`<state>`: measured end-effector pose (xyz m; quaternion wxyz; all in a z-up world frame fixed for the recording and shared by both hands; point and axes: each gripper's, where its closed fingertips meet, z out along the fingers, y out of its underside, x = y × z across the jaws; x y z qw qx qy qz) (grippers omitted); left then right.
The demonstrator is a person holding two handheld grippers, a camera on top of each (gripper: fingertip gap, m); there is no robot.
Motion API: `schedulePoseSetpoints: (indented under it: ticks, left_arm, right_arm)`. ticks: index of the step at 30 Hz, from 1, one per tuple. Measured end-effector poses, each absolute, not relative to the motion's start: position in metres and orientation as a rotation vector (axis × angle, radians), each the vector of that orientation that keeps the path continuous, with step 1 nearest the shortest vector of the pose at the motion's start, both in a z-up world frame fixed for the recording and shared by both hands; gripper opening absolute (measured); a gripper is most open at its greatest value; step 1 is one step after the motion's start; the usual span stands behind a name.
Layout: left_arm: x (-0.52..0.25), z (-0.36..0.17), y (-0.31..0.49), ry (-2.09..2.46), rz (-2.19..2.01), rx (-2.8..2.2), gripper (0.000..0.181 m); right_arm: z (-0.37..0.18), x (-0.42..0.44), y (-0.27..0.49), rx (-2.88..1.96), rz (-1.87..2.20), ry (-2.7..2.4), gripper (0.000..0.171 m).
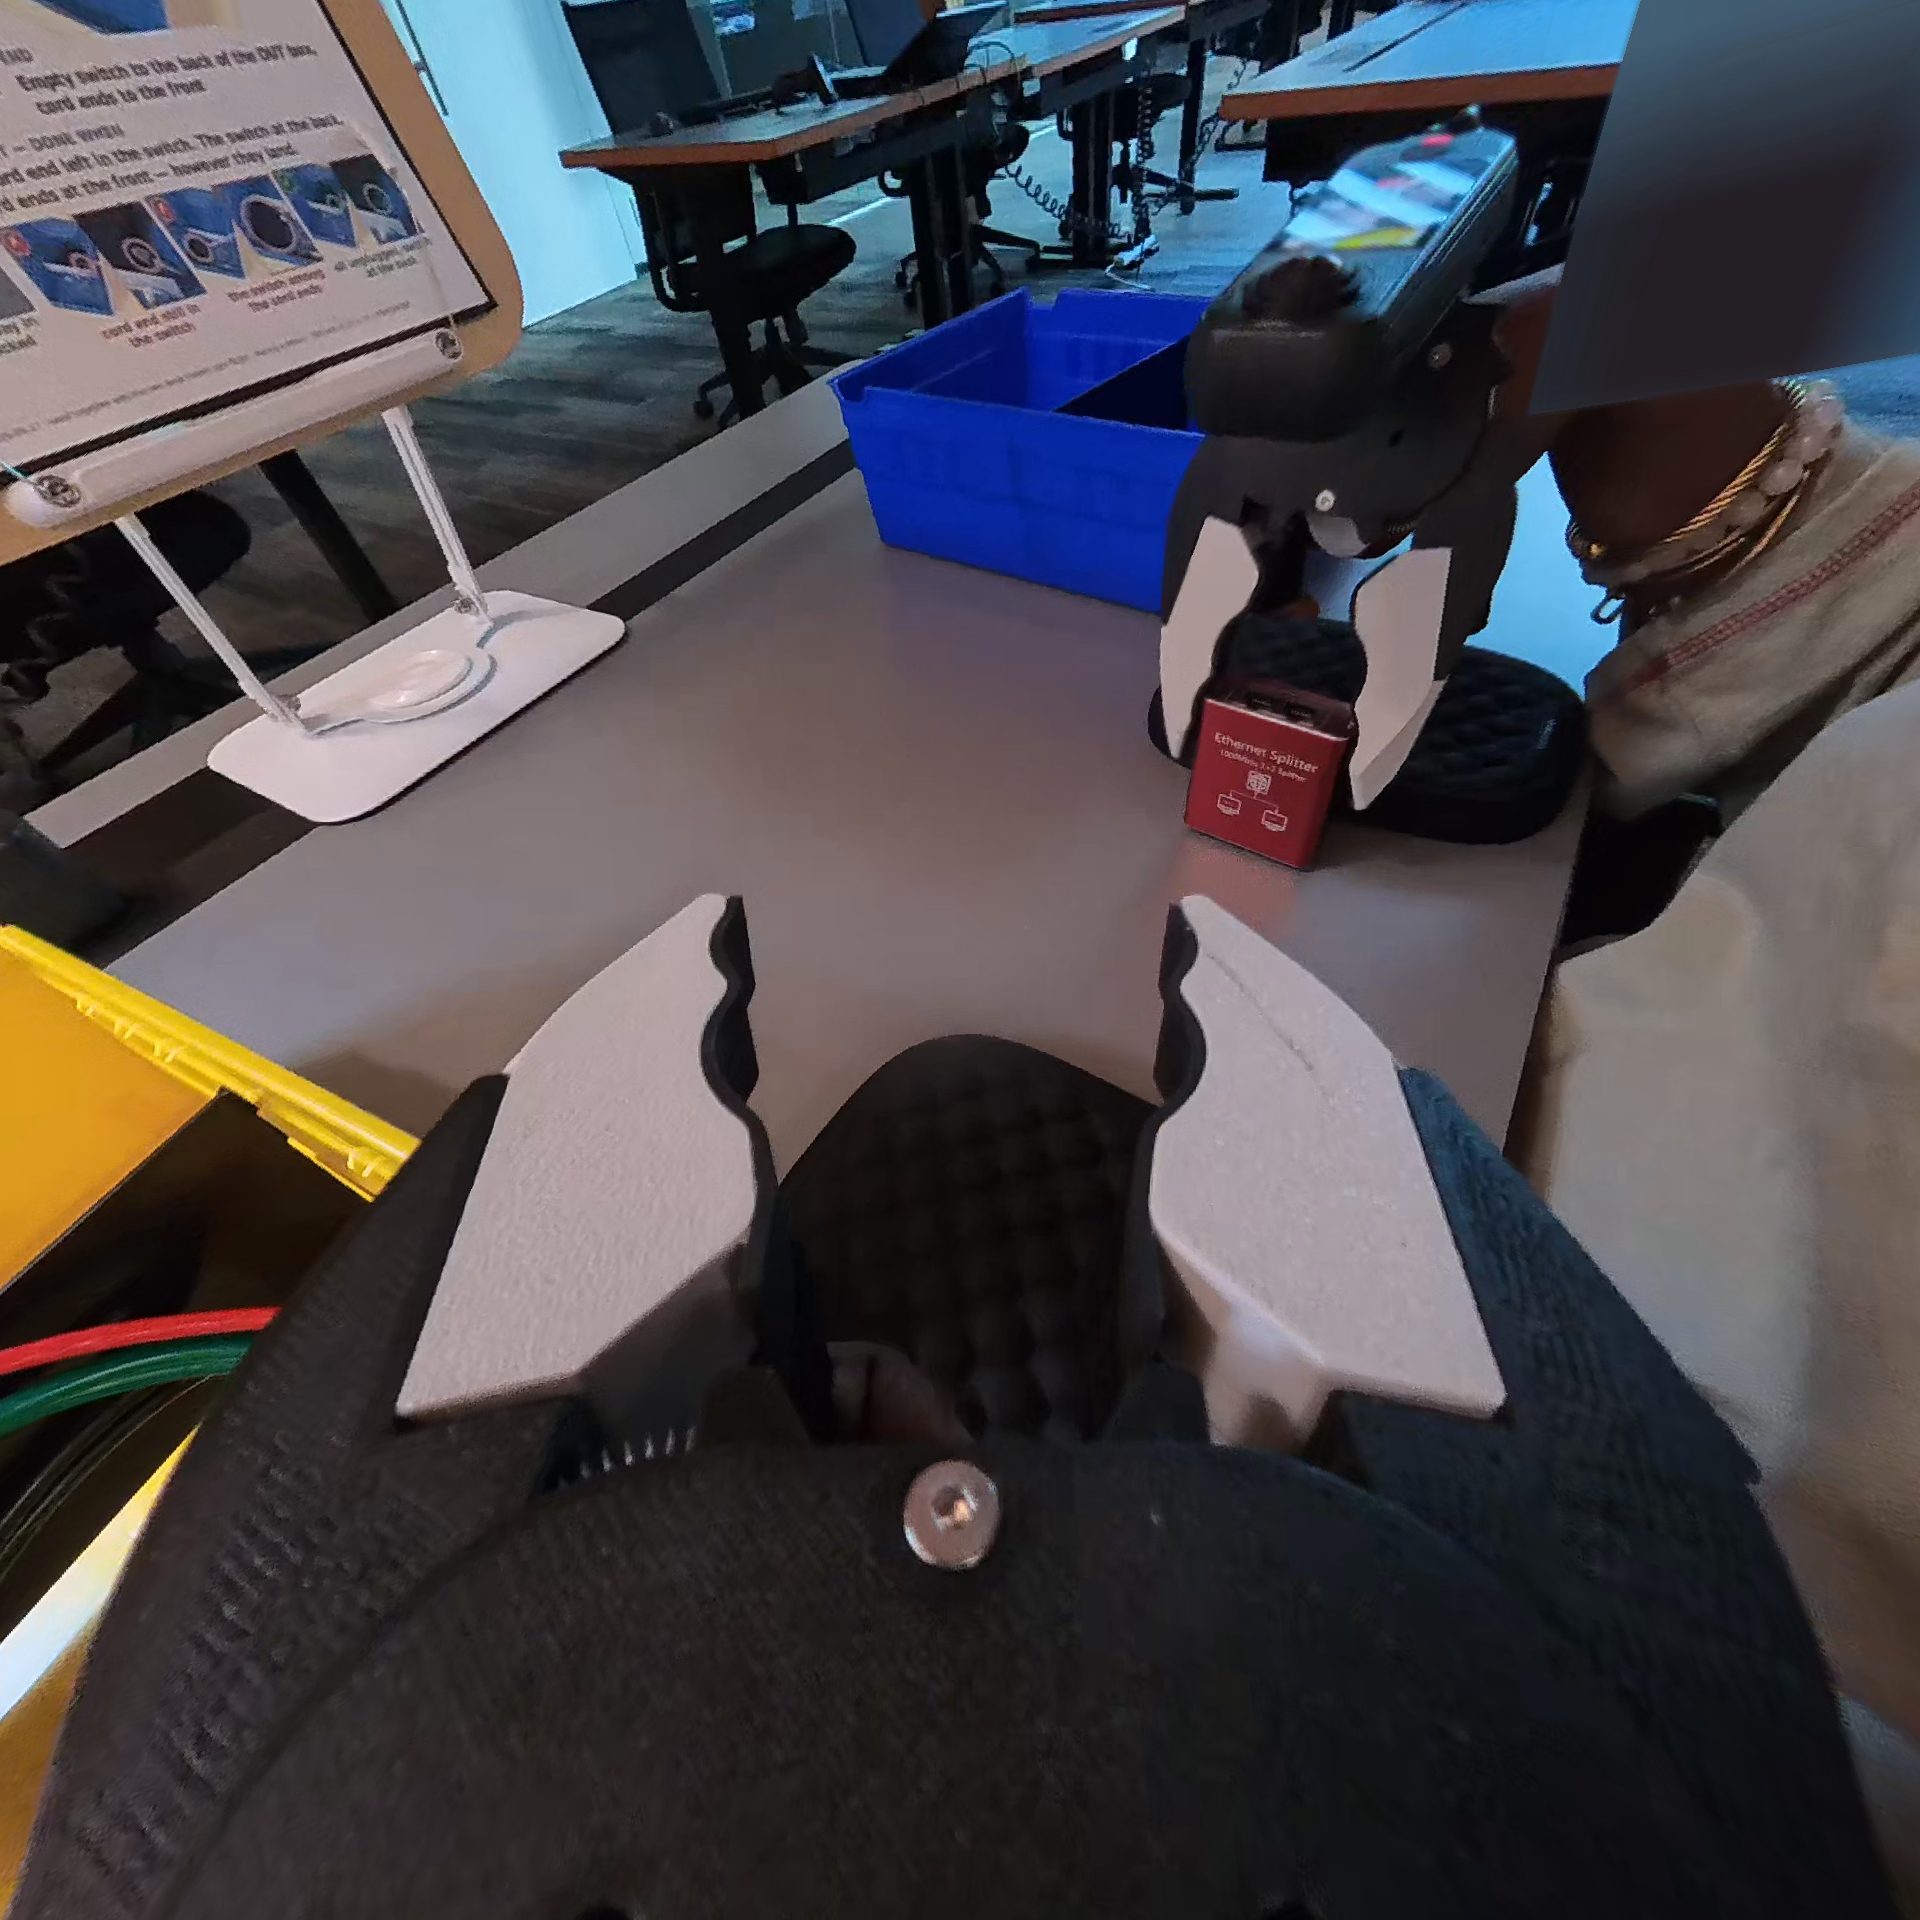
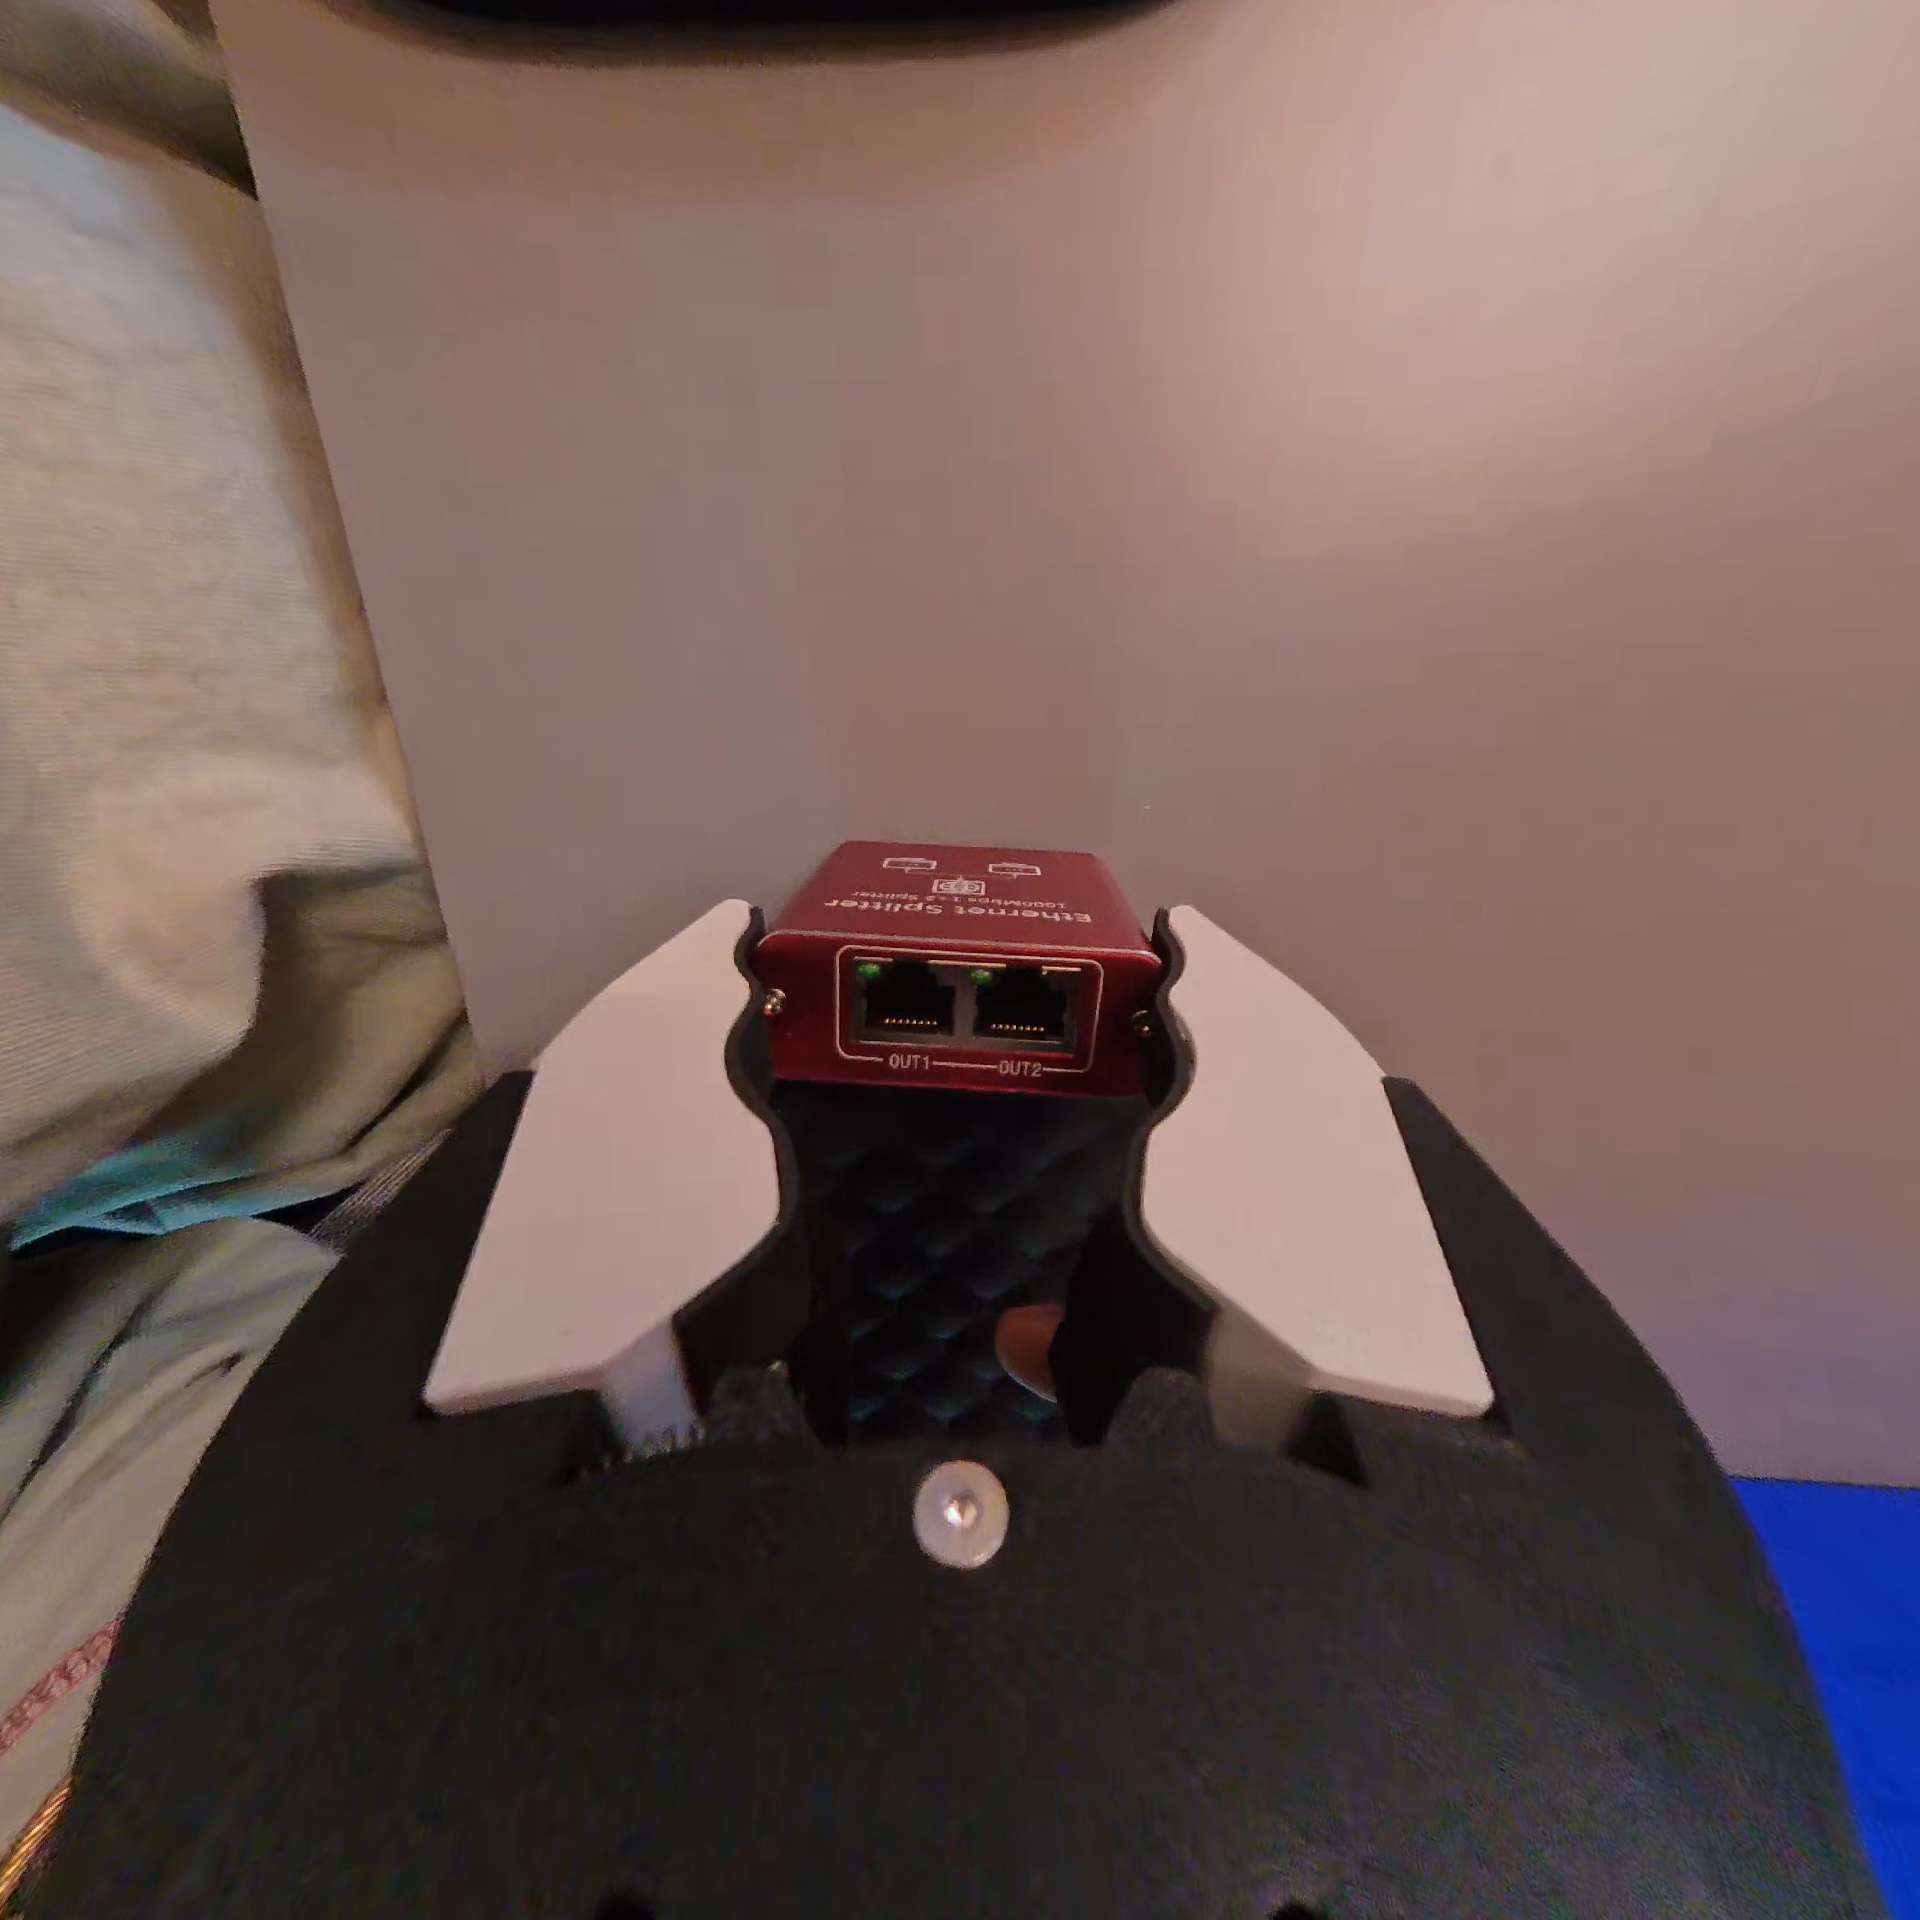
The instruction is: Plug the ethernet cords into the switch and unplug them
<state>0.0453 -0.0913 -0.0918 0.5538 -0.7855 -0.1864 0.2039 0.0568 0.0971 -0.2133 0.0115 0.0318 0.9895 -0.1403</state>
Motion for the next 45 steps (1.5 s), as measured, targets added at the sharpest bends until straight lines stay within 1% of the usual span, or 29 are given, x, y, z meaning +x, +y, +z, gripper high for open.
schedulePoseSetpoints:
  ticks: [5,8,10,12,15,18,21,23,24,25,27,31,34,39,41,45]
  left_arm:
    - [0.045,-0.092,-0.094,-0.443,0.487,-1.853,0.075]
    - [0.042,-0.093,-0.101,-0.455,0.535,-1.865,0.075]
    - [0.04,-0.088,-0.109,-0.476,0.578,-1.85,0.075]
    - [0.037,-0.082,-0.122,-0.525,0.619,-1.818,0.075]
    - [0.025,-0.074,-0.151,-0.669,0.709,-1.753,0.071]
    - [0.01,-0.068,-0.19,-0.867,0.834,-1.671,0.067]
    - [-0.008,-0.072,-0.232,-1.011,0.982,-1.688,0.06]
    - [-0.026,-0.08,-0.261,-1.089,1.06,-1.773,0.053]
    - [-0.035,-0.084,-0.274,-1.107,1.095,-1.839,0.045]
    - [-0.044,-0.089,-0.286,-1.111,1.131,-1.92,0.037]
    - [-0.059,-0.101,-0.304,-1.11,1.112,-2.087,0.03]
    - [-0.079,-0.13,-0.317,-1.132,0.871,-2.316,0.03]
    - [-0.092,-0.145,-0.332,-1.194,0.875,-2.427,0.032]
    - [-0.1,-0.163,-0.335,-1.236,0.852,-2.458,0.031]
    - [-0.099,-0.169,-0.337,-1.243,0.855,-2.48,0.019]
    - [-0.096,-0.157,-0.335,-1.225,0.881,-2.438,0.013]
  right_arm:
    - [-0.215,0.058,0.094,0.062,-0.469,3.073,0.071]
    - [-0.212,0.055,0.094,0.073,-0.516,3.097,0.082]
    - [-0.202,0.051,0.089,0.095,-0.664,3.104,0.093]
    - [-0.184,0.041,0.079,0.118,-0.964,3.121,0.107]
    - [-0.15,0.021,0.069,0.206,-1.58,3.037,0.115]
    - [-0.12,0.005,0.076,0.403,-2.176,2.722,0.11]
    - [-0.106,-0.001,0.088,0.577,-2.481,2.307,0.101]
    - [-0.103,-0.004,0.095,0.64,-2.544,2.16,0.094]
    - [-0.101,-0.003,0.097,0.642,-2.551,2.132,0.093]
    - [-0.099,-0.001,0.098,0.629,-2.561,2.131,0.09]
    - [-0.099,-0.002,0.101,0.619,-2.588,2.172,0.087]
    - [-0.103,-0.001,0.101,0.609,-2.576,2.204,0.081]
    - [-0.106,0.0,0.098,0.591,-2.55,2.234,0.08]
    - [-0.107,0.001,0.097,0.572,-2.536,2.239,0.077]
    - [-0.107,0.001,0.098,0.575,-2.54,2.23,0.077]
    - [-0.106,0.001,0.099,0.579,-2.55,2.221,0.075]
